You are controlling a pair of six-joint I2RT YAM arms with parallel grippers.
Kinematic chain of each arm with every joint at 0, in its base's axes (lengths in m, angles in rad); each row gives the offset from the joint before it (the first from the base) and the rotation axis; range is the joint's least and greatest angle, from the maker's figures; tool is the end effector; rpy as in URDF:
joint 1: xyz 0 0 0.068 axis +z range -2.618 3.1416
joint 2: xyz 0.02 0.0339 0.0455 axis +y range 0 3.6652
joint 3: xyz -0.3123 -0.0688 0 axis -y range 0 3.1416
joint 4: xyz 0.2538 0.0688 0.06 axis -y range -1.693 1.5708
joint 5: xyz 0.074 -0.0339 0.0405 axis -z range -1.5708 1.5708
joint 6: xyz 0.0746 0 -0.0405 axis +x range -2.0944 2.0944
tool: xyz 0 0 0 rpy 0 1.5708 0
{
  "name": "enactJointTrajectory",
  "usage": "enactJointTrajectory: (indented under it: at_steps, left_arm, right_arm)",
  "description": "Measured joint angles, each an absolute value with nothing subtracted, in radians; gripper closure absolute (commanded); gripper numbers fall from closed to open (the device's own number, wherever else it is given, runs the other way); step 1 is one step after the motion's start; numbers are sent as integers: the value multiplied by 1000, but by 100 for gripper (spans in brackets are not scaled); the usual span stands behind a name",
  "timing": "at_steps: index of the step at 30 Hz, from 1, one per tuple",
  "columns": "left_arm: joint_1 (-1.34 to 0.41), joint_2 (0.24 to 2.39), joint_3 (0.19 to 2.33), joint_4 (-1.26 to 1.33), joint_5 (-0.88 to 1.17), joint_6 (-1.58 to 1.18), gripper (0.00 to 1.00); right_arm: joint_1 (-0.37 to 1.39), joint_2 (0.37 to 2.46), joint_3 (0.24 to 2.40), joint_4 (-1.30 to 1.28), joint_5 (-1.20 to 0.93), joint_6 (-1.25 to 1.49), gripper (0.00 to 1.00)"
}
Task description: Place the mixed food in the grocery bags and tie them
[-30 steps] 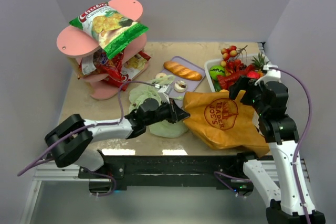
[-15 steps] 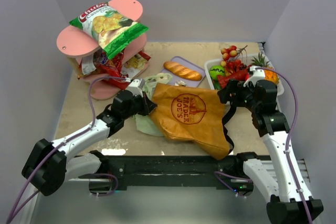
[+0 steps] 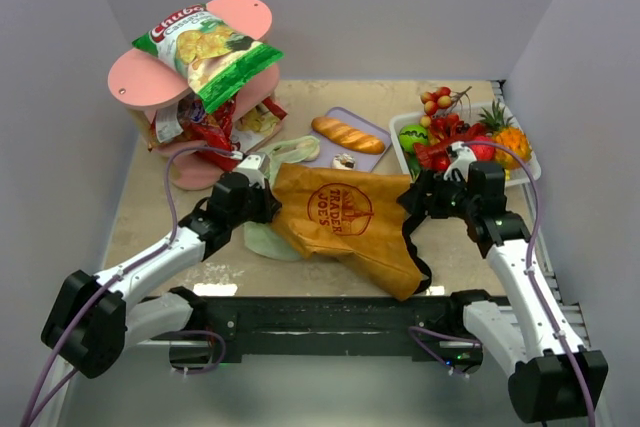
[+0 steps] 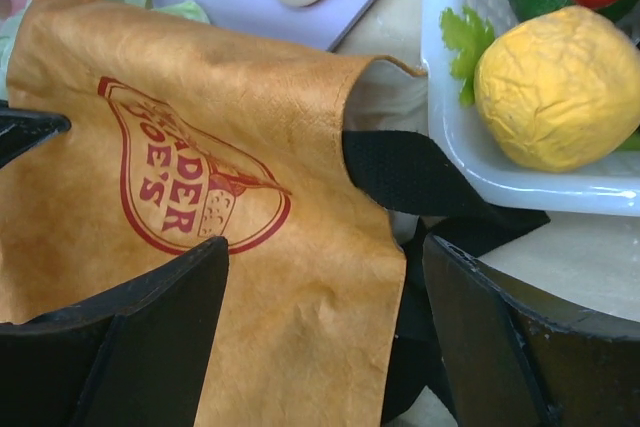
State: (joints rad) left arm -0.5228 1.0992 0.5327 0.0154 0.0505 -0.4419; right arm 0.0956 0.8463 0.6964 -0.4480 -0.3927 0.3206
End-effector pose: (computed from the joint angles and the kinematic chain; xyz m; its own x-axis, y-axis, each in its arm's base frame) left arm 0.2156 -0.1286 0.2284 -0.6393 -0.1245 -0.7588 0.2904 0.8746 -0.3882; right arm 0.1875 0.0467 0.2883 -0.6588 0.2293 -0.7165 -0.2059 0.8611 0.4649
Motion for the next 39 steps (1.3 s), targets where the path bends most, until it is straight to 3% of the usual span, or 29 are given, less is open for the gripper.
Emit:
enactJointTrajectory:
  at_steps: [8,24,27,30,31,32,33,36,37,39]
  left_arm:
    - [-523,1099,555,-33,22,-426,100]
    - [-523,1099,561,-44,24,-421,100]
    - [-521,1099,561,-44,35,-415,100]
    - [-518,1099,561,-44,43,-408,100]
    - [-518,1099,562,-44,45,-407,100]
    - [-518,1099,563,-45,46,-406,100]
    - [-517,1099,564,-47,45,-403,95]
    - [-513,1099,571,-59,46,-398,63]
    - [-513,1099,577,-68,47,-392,46]
    - [-513,1096,593,-84,48,-375,34]
  right_arm:
    - [97,902,652,-365,-414,326,31]
    - [223,1149,559,-155,-312,390,30]
    - [232,1191,546,-113,-294,393,39]
    - [236,1207,535,-83,-301,392,58]
    - [237,1206,532,-74,-309,397,70]
    - [239,1205,532,-69,-314,395,74]
    - [241,1198,532,-67,-316,395,75]
    - [241,1149,532,-83,-327,402,84]
    - [242,1119,533,-96,-332,402,92]
    - [245,1058,543,-131,-334,400,98]
